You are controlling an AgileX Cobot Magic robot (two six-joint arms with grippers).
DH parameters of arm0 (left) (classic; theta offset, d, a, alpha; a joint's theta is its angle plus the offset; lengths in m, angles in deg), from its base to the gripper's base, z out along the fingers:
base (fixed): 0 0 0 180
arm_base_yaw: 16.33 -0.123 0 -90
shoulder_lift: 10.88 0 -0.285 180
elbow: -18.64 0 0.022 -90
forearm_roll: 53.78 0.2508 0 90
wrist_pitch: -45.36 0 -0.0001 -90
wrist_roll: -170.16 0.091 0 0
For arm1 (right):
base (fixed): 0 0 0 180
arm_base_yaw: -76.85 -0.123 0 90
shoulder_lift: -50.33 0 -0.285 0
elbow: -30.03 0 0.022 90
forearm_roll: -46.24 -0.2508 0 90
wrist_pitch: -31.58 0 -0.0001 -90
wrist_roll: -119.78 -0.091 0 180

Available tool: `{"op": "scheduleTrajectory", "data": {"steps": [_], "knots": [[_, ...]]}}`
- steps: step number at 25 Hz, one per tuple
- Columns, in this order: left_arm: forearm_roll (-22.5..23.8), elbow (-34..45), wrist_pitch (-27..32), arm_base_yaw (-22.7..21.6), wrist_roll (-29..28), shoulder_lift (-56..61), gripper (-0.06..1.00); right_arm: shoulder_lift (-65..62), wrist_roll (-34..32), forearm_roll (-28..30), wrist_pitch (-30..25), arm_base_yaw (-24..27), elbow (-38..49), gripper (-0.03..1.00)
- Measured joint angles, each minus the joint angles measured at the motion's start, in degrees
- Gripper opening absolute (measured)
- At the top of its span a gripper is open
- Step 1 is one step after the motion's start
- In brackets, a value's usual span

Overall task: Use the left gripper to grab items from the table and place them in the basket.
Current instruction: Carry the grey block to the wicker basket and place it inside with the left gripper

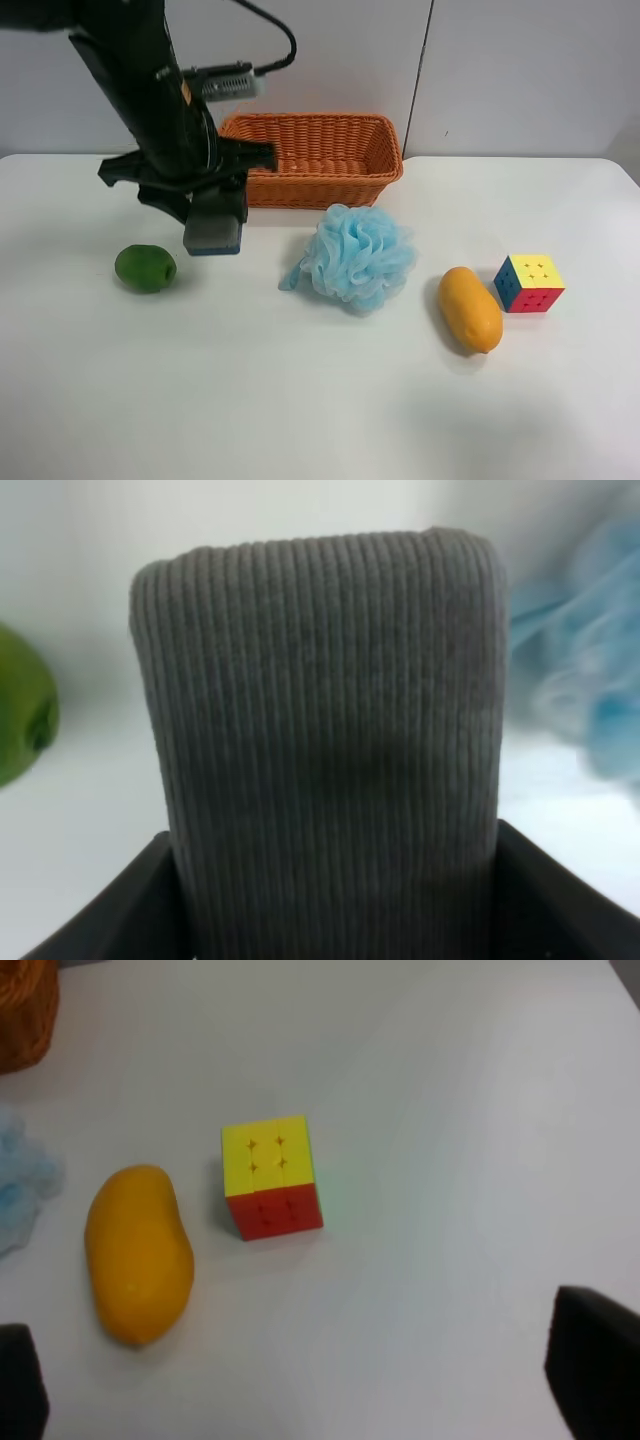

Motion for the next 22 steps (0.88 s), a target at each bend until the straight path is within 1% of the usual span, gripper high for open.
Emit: {"op": "scheduleTrajectory", "data": {"steps": [4,8,13,16,18,22], "knots": [[0.5,-11.1,4.5,0.0,3.2,-1.7,0.55,0.0,0.0,0.0,0.0,0.0,0.0,0.99],[0.7,-23.4,7.1,-0.4,8.0,-7.9,0.55,0.0,0.0,0.0,0.0,0.0,0.0,0.99],[1.1,-38.2,7.6,-0.7,14.0,-18.4,0.55,0.0,0.0,0.0,0.0,0.0,0.0,0.99],[2.9,-45.6,6.2,-0.8,16.3,-24.0,0.55,0.0,0.0,0.0,0.0,0.0,0.0,0.99],[3.9,-48.3,3.7,-0.8,17.0,-27.0,0.55,0.0,0.0,0.0,0.0,0.0,0.0,0.99],[5.7,-49.6,-2.9,-0.8,17.4,-31.5,0.55,0.0,0.0,0.0,0.0,0.0,0.0,0.99]]}}
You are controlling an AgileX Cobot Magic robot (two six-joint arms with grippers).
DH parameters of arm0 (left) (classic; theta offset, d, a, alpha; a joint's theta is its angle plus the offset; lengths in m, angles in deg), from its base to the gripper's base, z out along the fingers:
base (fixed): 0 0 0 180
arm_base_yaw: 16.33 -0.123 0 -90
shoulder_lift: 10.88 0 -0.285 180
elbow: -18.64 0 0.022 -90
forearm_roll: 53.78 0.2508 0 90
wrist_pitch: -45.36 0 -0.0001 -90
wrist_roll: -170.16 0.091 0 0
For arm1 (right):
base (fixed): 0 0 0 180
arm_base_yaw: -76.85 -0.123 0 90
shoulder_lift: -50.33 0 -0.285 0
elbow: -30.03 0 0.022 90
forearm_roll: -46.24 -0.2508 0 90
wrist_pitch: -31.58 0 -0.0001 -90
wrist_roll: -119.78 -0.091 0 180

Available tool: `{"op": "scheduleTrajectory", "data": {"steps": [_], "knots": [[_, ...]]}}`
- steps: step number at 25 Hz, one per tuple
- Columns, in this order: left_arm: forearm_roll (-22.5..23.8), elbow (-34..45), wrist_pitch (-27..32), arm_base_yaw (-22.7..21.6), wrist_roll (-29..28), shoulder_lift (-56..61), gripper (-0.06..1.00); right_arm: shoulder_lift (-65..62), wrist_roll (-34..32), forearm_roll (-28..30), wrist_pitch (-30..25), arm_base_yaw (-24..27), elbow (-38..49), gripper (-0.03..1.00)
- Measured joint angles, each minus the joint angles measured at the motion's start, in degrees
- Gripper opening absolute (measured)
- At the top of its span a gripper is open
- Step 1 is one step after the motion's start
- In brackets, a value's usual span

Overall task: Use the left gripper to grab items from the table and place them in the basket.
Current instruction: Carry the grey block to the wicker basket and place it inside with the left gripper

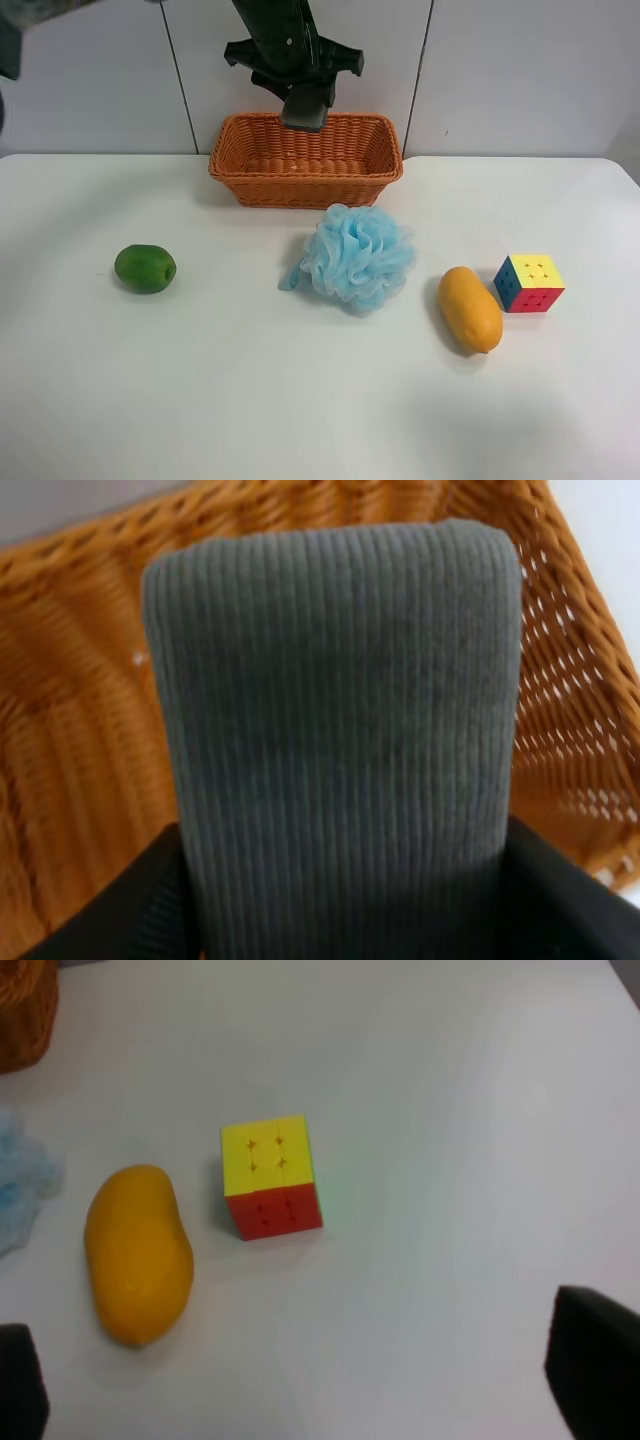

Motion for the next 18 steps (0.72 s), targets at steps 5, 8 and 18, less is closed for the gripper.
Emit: {"op": "scheduleTrajectory", "data": {"steps": [5,8,18], "knots": [[3.5,0.0,-8.5,0.0,0.0,-4.2,0.55,0.0,0.0,0.0,0.0,0.0,0.0,0.99],[4.8,0.0,-11.5,-0.2,0.0,-6.0,0.55,0.0,0.0,0.0,0.0,0.0,0.0,0.99],[2.1,0.0,-11.9,-2.2,0.1,-8.3,0.55,0.0,0.0,0.0,0.0,0.0,0.0,0.99]]}}
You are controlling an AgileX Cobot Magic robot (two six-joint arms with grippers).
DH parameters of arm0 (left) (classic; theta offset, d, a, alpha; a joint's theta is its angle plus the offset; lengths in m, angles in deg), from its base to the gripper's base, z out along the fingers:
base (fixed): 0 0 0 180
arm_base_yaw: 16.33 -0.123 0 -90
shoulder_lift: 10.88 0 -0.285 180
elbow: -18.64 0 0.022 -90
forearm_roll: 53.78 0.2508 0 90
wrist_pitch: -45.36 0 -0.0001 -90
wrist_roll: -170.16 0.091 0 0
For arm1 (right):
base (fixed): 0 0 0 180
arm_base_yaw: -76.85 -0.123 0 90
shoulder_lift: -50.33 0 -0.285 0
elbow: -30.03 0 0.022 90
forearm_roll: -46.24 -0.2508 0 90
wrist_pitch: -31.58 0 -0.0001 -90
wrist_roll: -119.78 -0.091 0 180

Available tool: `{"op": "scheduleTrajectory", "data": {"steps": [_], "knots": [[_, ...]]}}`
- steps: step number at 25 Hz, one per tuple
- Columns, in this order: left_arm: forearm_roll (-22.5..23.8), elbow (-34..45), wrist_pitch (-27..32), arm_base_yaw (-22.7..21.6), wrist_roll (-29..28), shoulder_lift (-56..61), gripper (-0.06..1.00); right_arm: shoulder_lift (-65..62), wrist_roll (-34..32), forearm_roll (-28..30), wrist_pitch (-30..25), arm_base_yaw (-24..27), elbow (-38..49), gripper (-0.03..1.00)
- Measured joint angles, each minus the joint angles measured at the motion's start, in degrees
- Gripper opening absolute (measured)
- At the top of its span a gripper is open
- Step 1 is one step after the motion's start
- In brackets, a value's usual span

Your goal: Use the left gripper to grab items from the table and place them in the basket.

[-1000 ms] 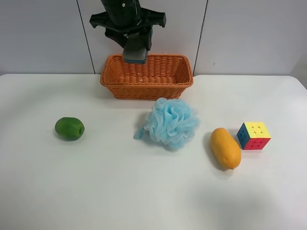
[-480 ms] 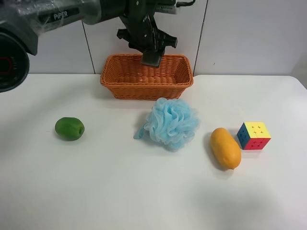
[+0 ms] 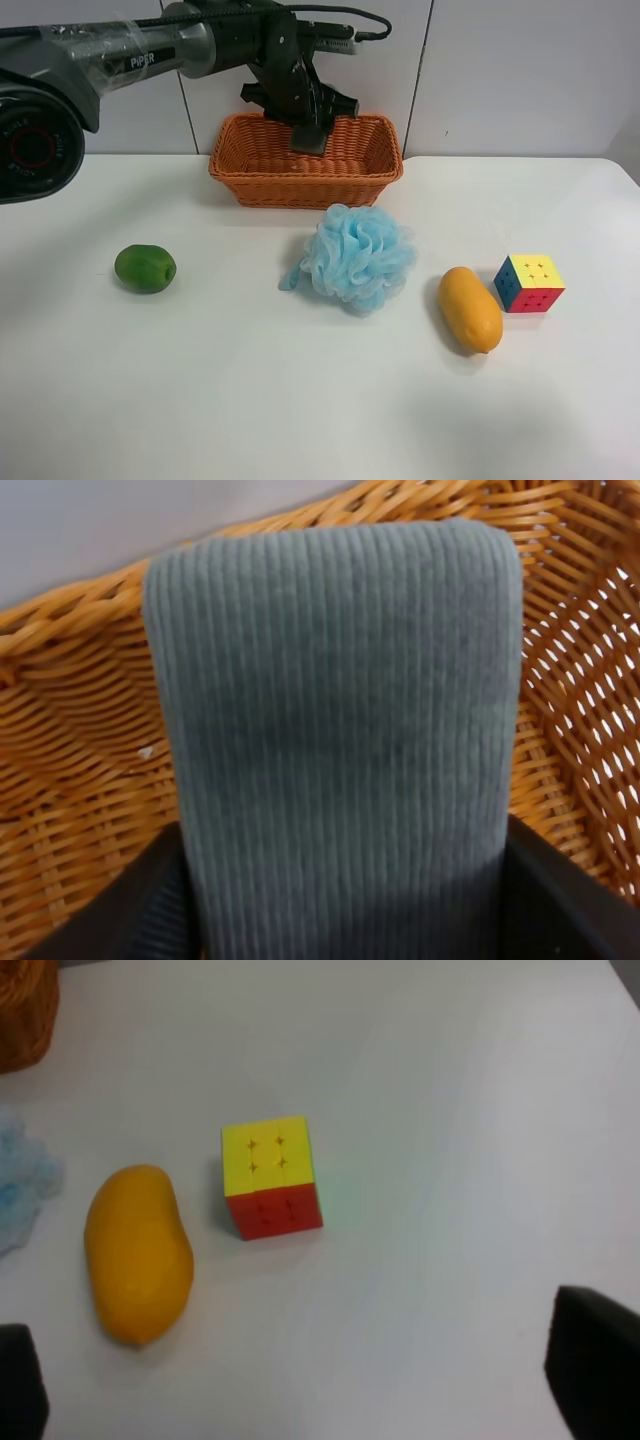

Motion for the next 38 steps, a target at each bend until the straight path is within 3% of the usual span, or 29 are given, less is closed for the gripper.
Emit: {"op": "scheduleTrajectory", "data": {"steps": [2,4,7,13,21,26,30,38], "knots": [[-1.1,0.0,1.1,-0.1,0.0,0.0,0.64,0.0,0.0,0.0,0.0,0.0,0.0,0.99],[-2.2,-0.1,2.4,-0.1,0.0,0.0,0.85,0.0,0.0,0.0,0.0,0.0,0.0,0.99],[-2.8,0.0,4.6,-0.3,0.5,0.0,0.97,0.0,0.0,0.0,0.0,0.0,0.0,0.99],[-3.1,0.0,10.2,-0.4,1.5,3.2,0.99,0.0,0.0,0.0,0.0,0.0,0.0,0.99],[-3.0,-0.1,28.6,-0.4,3.4,13.8,0.99,0.0,0.0,0.0,0.0,0.0,0.0,0.99],[-3.9,1.9,29.8,-0.4,9.6,22.2,0.99,0.0,0.0,0.0,0.0,0.0,0.0,0.99],[-4.9,9.8,29.8,-0.4,11.1,30.6,0.99,0.0,0.0,0.0,0.0,0.0,0.0,0.99],[-6.9,39.9,29.7,-0.4,12.6,52.8,0.99,0.0,0.0,0.0,0.0,0.0,0.0,0.99]]}}
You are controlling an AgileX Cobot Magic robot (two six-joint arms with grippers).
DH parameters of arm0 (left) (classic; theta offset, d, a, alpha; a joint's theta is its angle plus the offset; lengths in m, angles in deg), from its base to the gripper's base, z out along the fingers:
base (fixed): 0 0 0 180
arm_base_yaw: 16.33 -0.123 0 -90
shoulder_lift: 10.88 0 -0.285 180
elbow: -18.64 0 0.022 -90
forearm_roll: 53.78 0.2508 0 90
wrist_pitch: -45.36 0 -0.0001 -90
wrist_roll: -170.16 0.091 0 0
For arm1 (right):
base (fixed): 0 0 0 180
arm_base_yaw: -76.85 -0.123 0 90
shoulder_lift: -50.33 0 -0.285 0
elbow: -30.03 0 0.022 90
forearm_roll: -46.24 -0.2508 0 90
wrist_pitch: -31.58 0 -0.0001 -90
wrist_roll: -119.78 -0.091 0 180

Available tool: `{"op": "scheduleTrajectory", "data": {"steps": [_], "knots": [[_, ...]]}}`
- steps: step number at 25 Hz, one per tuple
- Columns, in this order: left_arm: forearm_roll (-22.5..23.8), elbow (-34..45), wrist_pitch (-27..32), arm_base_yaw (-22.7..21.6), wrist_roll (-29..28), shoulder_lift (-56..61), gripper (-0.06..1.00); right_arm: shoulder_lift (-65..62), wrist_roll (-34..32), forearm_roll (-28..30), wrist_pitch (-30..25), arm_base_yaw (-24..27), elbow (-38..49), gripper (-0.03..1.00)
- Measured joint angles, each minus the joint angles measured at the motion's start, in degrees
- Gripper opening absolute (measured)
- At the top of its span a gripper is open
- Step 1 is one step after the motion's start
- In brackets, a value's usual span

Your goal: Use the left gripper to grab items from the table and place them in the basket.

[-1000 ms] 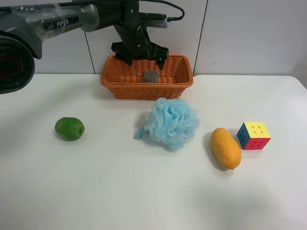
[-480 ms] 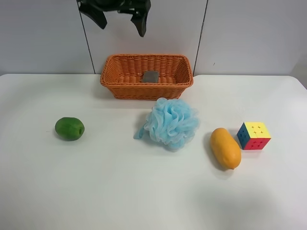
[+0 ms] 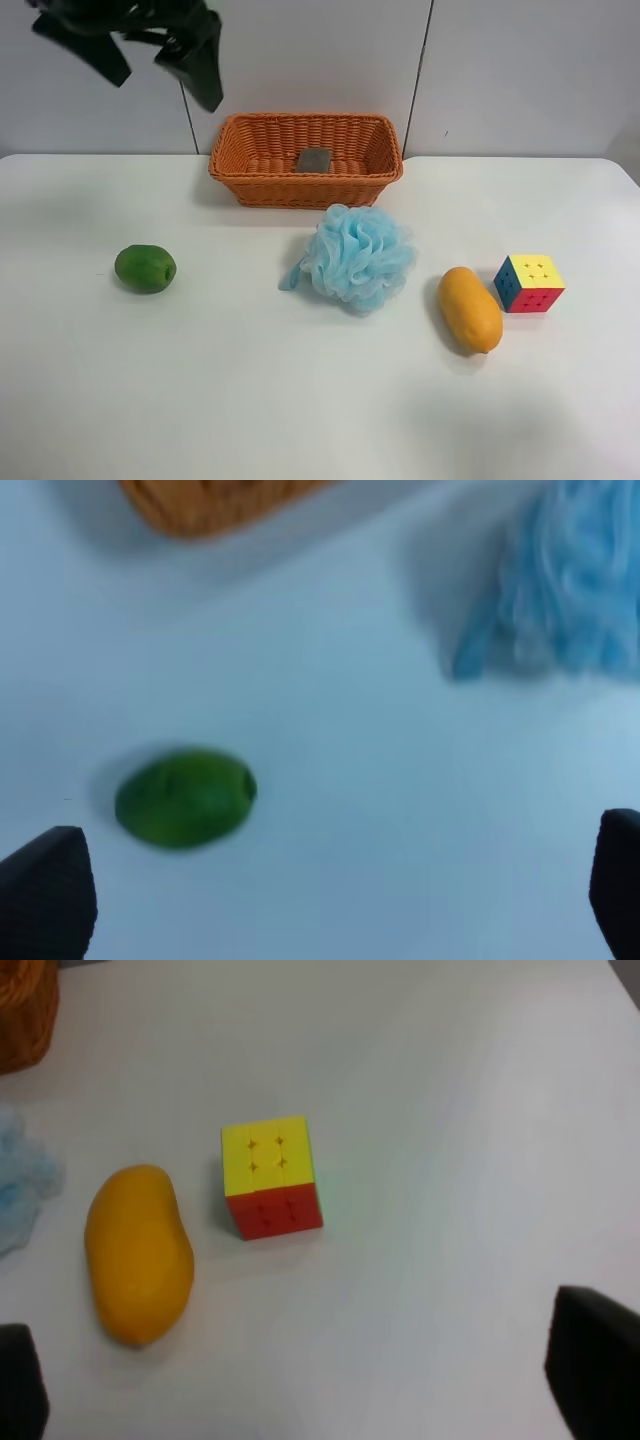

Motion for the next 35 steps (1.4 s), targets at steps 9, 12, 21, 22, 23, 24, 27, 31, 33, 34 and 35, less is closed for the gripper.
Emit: {"op": "scheduleTrajectory", "data": {"steps": [9,12,21,22,23,24,27,31,33,34,35], "knots": [[-3.3,31.2,-4.6,0.0,0.6,30.1,0.99,0.0,0.0,0.0,0.0,0.0,0.0,0.99],[-3.5,37.2,-3.2,0.0,0.6,40.3,0.99,0.0,0.0,0.0,0.0,0.0,0.0,0.99],[-3.5,44.2,0.4,0.0,2.2,64.7,0.99,0.0,0.0,0.0,0.0,0.0,0.0,0.99],[-3.5,44.8,0.4,0.0,2.2,66.2,0.99,0.0,0.0,0.0,0.0,0.0,0.0,0.99],[-3.5,45.5,0.4,-0.3,2.3,67.7,0.99,0.0,0.0,0.0,0.0,0.0,0.0,0.99],[-3.5,46.3,0.4,-1.0,2.4,69.1,0.99,0.0,0.0,0.0,0.0,0.0,0.0,0.99],[-3.8,49.1,0.1,-4.5,3.8,72.5,0.99,0.0,0.0,0.0,0.0,0.0,0.0,0.99],[-6.1,54.0,-4.5,-11.3,9.6,76.1,0.99,0.0,0.0,0.0,0.0,0.0,0.0,0.99],[-7.7,56.4,-6.9,-14.3,12.2,77.6,0.99,0.0,0.0,0.0,0.0,0.0,0.0,0.99],[-8.3,57.5,-7.3,-15.8,13.0,78.3,0.99,0.0,0.0,0.0,0.0,0.0,0.0,0.99],[-8.6,58.0,-7.3,-17.2,13.6,78.9,0.99,0.0,0.0,0.0,0.0,0.0,0.0,0.99]]}}
